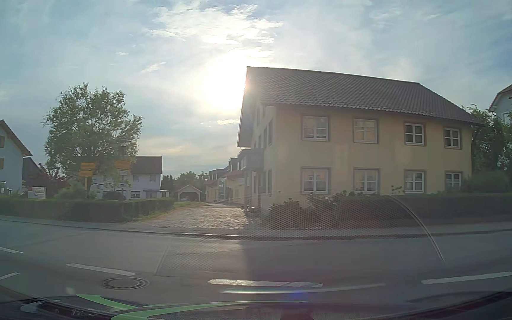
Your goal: Follow the waypoints while adhering to traffic rules and regulations
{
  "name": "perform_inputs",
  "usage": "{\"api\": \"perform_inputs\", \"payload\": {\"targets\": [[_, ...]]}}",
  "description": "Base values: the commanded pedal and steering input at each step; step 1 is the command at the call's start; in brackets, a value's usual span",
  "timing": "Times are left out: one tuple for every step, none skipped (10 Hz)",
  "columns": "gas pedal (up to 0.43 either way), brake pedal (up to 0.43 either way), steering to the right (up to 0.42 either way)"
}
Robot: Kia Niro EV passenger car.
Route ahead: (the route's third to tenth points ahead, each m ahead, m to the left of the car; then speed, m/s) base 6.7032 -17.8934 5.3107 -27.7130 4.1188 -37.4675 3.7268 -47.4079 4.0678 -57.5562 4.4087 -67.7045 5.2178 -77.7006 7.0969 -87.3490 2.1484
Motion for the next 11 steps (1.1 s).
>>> {"api": "perform_inputs", "payload": {"targets": [[0.000,0.146,0.712],[0.000,0.146,0.713],[0.000,0.134,0.712],[0.000,0.116,0.710],[0.000,0.110,0.710],[0.000,0.091,0.710],[0.000,0.073,0.710],[0.000,0.073,0.710],[0.000,0.067,0.708],[0.000,0.061,0.708],[0.000,0.061,0.707]]}}
